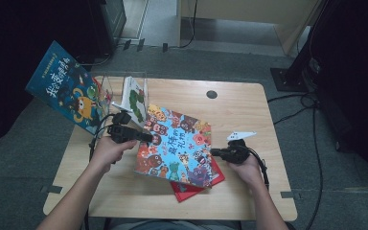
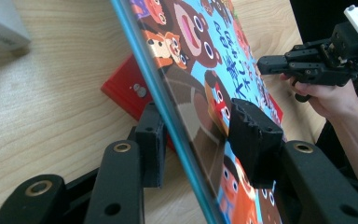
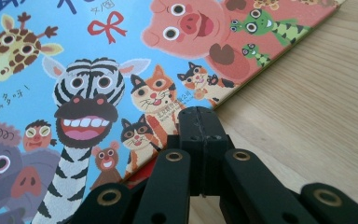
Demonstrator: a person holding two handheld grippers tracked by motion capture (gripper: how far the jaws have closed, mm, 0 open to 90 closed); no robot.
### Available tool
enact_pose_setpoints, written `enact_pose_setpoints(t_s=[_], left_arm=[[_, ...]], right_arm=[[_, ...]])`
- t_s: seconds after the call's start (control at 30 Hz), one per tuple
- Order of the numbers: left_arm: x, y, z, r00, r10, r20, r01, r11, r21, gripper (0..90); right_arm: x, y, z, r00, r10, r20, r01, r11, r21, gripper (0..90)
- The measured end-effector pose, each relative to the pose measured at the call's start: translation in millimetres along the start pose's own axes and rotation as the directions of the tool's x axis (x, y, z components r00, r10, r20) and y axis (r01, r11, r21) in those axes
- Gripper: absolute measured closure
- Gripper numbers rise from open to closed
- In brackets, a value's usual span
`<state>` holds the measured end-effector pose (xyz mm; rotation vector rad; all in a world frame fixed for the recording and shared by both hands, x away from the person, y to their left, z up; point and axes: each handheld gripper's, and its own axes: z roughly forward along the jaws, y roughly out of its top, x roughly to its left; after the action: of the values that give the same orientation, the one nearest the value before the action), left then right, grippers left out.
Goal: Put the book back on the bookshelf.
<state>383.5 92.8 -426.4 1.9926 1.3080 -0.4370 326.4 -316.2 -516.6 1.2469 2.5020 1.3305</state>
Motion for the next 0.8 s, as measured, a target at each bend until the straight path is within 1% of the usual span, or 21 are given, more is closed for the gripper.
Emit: enact_pose_setpoints(t_s=[0.07, 0.1, 0.17, 0.2, 0.27, 0.3, 0.37, 0.4, 0.47, 0.53, 0.63, 0.73, 0.8], left_arm=[[-1.1, 3.0, -2.6, 0.9998, -0.009, 0.019, 0.009, 1.0000, -0.003, 59.8], [-2.6, 4.4, -3.2, 0.9999, -0.009, 0.014, 0.009, 1.0000, 0.004, 60.9], [-6.0, 7.4, -2.9, 0.9999, -0.005, -0.010, 0.006, 0.9997, 0.025, 61.2], [-6.8, 9.0, -3.4, 0.9999, -0.008, -0.011, 0.008, 0.9994, 0.033, 60.9], [-8.0, 11.9, -5.3, 0.9999, -0.010, 0.004, 0.009, 0.9995, 0.029, 62.3], [-9.1, 13.4, -6.2, 0.9999, -0.015, 0.005, 0.015, 0.9995, 0.026, 63.1], [-12.3, 16.3, -8.6, 0.9998, -0.012, -0.013, 0.012, 0.9997, 0.022, 63.3], [-13.4, 17.6, -10.5, 0.9998, -0.014, -0.016, 0.014, 0.9997, 0.018, 63.5], [-14.0, 19.9, -15.7, 0.9999, -0.016, -0.004, 0.016, 0.9997, 0.016, 64.1], [-15.6, 21.4, -20.0, 0.9998, -0.016, -0.008, 0.016, 0.9997, 0.017, 65.0], [-18.0, 22.7, -24.4, 0.9997, -0.010, -0.023, 0.011, 0.9994, 0.032, 65.1], [-20.9, 24.0, -27.7, 0.9994, -0.008, -0.035, 0.009, 0.9993, 0.037, 65.2], [-23.2, 25.6, -29.7, 0.9994, -0.010, -0.034, 0.011, 0.9991, 0.040, 65.5]], right_arm=[[2.1, 0.9, 1.0, 0.9999, -0.012, 0.005, 0.012, 1.000, 0.003, 90.0], [2.7, 1.2, 1.0, 0.9998, -0.019, 0.008, 0.018, 1.000, 0.004, 90.0], [2.7, 1.0, 1.0, 0.9998, -0.019, 0.007, 0.019, 1.000, 0.001, 90.0], [2.4, 1.0, 1.0, 0.9998, -0.018, 0.006, 0.018, 1.000, 0.001, 90.0], [2.0, 0.9, 1.0, 0.9998, -0.018, 0.003, 0.018, 1.000, 0.000, 90.0], [2.2, 1.0, 1.0, 0.9998, -0.021, 0.004, 0.021, 1.000, 0.000, 90.0], [3.1, 1.4, 2.6, 0.9997, -0.022, -0.010, 0.021, 1.000, -0.013, 90.0], [4.4, 1.8, 4.0, 0.9994, -0.032, -0.014, 0.032, 0.999, -0.014, 90.0], [7.4, 3.0, 7.9, 0.9987, -0.045, -0.024, 0.044, 0.999, -0.020, 90.0], [10.7, 4.6, 11.5, 0.9981, -0.055, -0.027, 0.054, 0.998, -0.021, 90.0], [14.6, 6.3, 15.7, 0.9969, -0.076, -0.022, 0.075, 0.997, -0.025, 90.0], [17.2, 7.5, 18.8, 0.9962, -0.085, -0.018, 0.084, 0.996, -0.030, 90.0], [18.9, 8.3, 20.8, 0.9958, -0.089, -0.020, 0.088, 0.996, -0.032, 90.0]])
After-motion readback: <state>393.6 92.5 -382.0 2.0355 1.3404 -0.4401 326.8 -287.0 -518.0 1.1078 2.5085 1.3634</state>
